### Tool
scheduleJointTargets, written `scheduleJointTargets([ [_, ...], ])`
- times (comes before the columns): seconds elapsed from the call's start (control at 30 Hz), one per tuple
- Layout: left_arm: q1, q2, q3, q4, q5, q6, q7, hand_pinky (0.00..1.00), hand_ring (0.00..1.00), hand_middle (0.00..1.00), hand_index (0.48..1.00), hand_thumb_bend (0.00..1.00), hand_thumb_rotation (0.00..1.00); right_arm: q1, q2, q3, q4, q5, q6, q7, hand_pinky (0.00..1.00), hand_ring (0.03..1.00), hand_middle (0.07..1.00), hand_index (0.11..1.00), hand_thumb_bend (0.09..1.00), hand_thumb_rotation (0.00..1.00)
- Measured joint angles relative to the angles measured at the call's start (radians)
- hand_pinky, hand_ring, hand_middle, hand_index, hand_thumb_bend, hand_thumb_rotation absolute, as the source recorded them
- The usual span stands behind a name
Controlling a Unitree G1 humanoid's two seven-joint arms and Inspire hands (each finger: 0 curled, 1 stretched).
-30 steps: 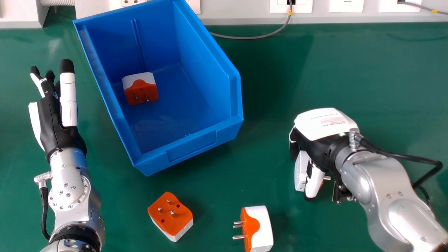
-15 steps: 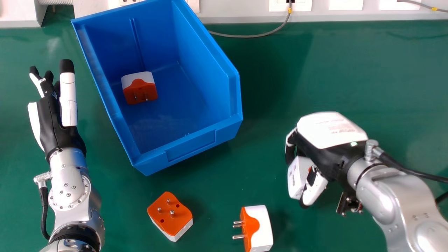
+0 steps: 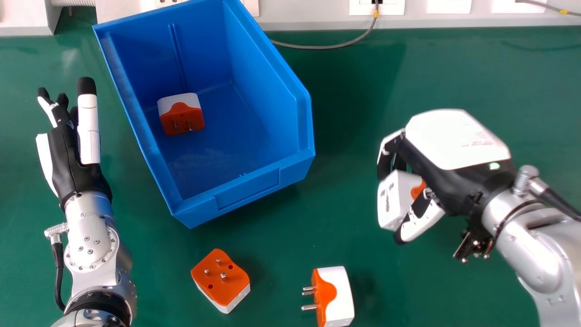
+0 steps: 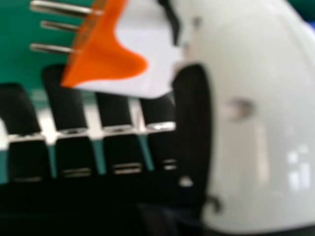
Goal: Pick all objects and put in blue box
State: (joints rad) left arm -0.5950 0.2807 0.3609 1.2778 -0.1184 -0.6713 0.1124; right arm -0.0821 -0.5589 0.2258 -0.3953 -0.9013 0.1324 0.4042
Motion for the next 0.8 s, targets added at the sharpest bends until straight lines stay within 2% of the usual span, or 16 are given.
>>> scheduleJointTargets([
  [0.2,0.000,-0.002,-0.002,0.002,0.000,0.001,0.006,0.94,0.98,1.00,0.996,0.99,0.90,0.017,0.006,-0.042,-0.065,-0.002,-0.058,-0.087,0.28,0.412,0.522,0.513,0.502,0.00],
  [0.33,0.000,-0.007,0.000,0.002,-0.002,0.001,-0.004,0.94,0.98,1.00,0.996,0.99,0.90,0.012,0.027,-0.049,-0.094,0.001,-0.111,-0.148,0.25,0.415,0.514,0.507,0.506,0.00],
  [0.47,0.000,-0.012,0.005,0.002,-0.008,0.001,-0.010,0.94,0.98,1.00,0.997,0.98,0.90,-0.020,0.057,-0.049,-0.076,0.041,-0.210,-0.230,0.21,0.417,0.509,0.496,0.510,0.00],
  [0.53,-0.001,-0.014,0.006,0.002,-0.009,0.001,-0.012,0.94,0.98,1.00,0.997,0.98,0.90,-0.051,0.074,-0.048,-0.048,0.077,-0.269,-0.272,0.18,0.417,0.504,0.442,0.517,0.00],
  [0.7,-0.001,-0.017,0.006,0.003,-0.008,0.003,-0.008,0.93,0.98,1.00,0.998,0.97,0.90,-0.145,0.128,-0.033,0.057,0.134,-0.401,-0.362,0.16,0.419,0.500,0.455,0.517,0.00],
  [0.8,-0.001,-0.017,0.005,0.003,-0.006,0.004,0.000,0.93,0.98,1.00,0.998,0.97,0.90,-0.222,0.160,-0.012,0.124,0.108,-0.447,-0.416,0.16,0.417,0.492,0.462,0.517,0.00],
])
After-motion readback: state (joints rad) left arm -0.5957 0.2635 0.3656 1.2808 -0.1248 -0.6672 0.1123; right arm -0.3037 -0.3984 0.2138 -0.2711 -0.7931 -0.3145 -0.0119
